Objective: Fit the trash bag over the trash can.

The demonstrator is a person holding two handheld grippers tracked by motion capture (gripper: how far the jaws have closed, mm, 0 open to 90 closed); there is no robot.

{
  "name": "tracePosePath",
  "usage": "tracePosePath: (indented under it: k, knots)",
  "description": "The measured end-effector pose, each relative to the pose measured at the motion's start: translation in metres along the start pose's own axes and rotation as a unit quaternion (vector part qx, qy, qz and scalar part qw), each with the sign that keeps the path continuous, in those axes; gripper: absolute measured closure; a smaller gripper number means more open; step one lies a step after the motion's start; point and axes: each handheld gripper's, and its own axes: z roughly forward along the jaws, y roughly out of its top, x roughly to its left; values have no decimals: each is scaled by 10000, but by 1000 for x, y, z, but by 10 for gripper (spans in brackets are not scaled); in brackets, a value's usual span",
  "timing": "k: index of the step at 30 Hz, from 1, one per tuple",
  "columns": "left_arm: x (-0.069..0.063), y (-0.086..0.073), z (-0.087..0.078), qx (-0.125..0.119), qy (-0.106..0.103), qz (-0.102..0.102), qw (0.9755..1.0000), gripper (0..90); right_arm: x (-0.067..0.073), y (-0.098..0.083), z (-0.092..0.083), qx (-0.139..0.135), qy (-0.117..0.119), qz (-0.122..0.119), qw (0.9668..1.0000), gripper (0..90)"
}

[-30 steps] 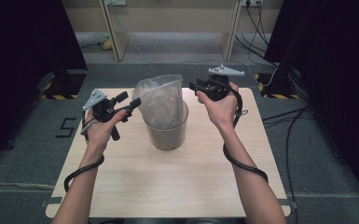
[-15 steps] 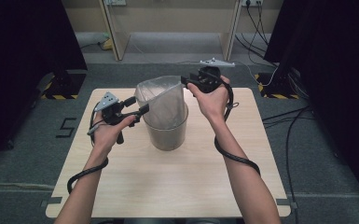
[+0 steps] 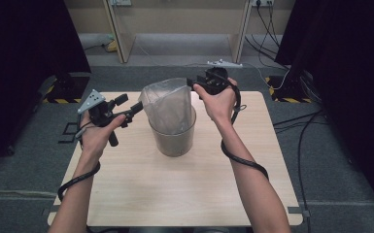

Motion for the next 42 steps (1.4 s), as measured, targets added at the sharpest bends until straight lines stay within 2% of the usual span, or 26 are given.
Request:
tracePosePath:
  k: [1, 2, 3, 4, 7, 9, 12, 14, 15, 16, 17, 18, 23, 30, 31, 32, 36, 38, 39, 40, 42]
  knots:
    - [0, 0, 0, 0, 0, 0, 10000, 225, 0, 0, 0, 0, 0, 0, 10000, 534]
    - [-2, 4, 5, 62, 13, 196, 9998, 226, 0, 1, 2, 11, -25, -9, 10000, 533]
    - [-2, 4, 5, 62, 13, 196, 9998, 226, 0, 2, 3, 31, -39, -10, 10000, 532]
    - [-5, 5, 11, 86, -69, 305, 9995, 227, -1, 2, 5, 50, -52, -4, 10000, 532]
    - [-9, 5, 17, 134, -148, 406, 9990, 231, -1, 2, 8, 91, -73, 12, 9999, 530]
    - [-13, 2, 24, 247, -219, 651, 9973, 238, -2, 0, 12, 166, -74, 39, 9998, 531]
    - [-16, -1, 29, 439, -253, 841, 9952, 257, -3, -2, 15, 246, -73, 62, 9997, 550]
    - [-18, -5, 32, 610, -246, 1024, 9926, 288, -4, -3, 16, 293, -40, 85, 9995, 583]
    - [-18, -5, 32, 610, -246, 1024, 9926, 311, -4, -3, 16, 293, -40, 85, 9995, 583]
    - [-19, -7, 34, 736, -290, 1169, 9900, 345, -4, -5, 16, 320, 14, 150, 9994, 634]
    - [-19, -7, 34, 736, -290, 1169, 9900, 384, -4, -5, 16, 320, 14, 150, 9994, 634]
    - [-20, -10, 35, 820, -306, 1288, 9878, 431, -5, -6, 15, 338, 32, 172, 9993, 691]
    - [-20, -15, 35, 911, -273, 1388, 9858, 619, -8, -11, 13, 417, 75, 194, 9989, 812]
    - [-22, -23, 34, 952, -385, 1470, 9838, 791, -7, -17, 6, 425, 120, 86, 9990, 900]
    - [-22, -23, 34, 952, -385, 1470, 9838, 806, -7, -17, 6, 425, 120, 86, 9990, 900]
    - [-24, -25, 33, 993, -420, 1537, 9822, 819, -6, -20, 3, 471, 128, 29, 9988, 900]
    - [-29, -30, 29, 1081, -541, 1637, 9791, 839, -5, -28, -5, 609, 155, -88, 9980, 900]
    - [-32, -33, 26, 1153, -617, 1699, 9767, 840, -6, -33, -10, 703, 181, -138, 9973, 900]
    - [-32, -33, 26, 1153, -617, 1699, 9767, 838, -6, -35, -12, 754, 188, -168, 9968, 900]
    - [-36, -36, 23, 1200, -681, 1751, 9749, 837, -6, -38, -14, 812, 199, -183, 9963, 900]
    - [-38, -39, 21, 1244, -727, 1767, 9737, 836, -6, -45, -18, 912, 226, -220, 9953, 900]
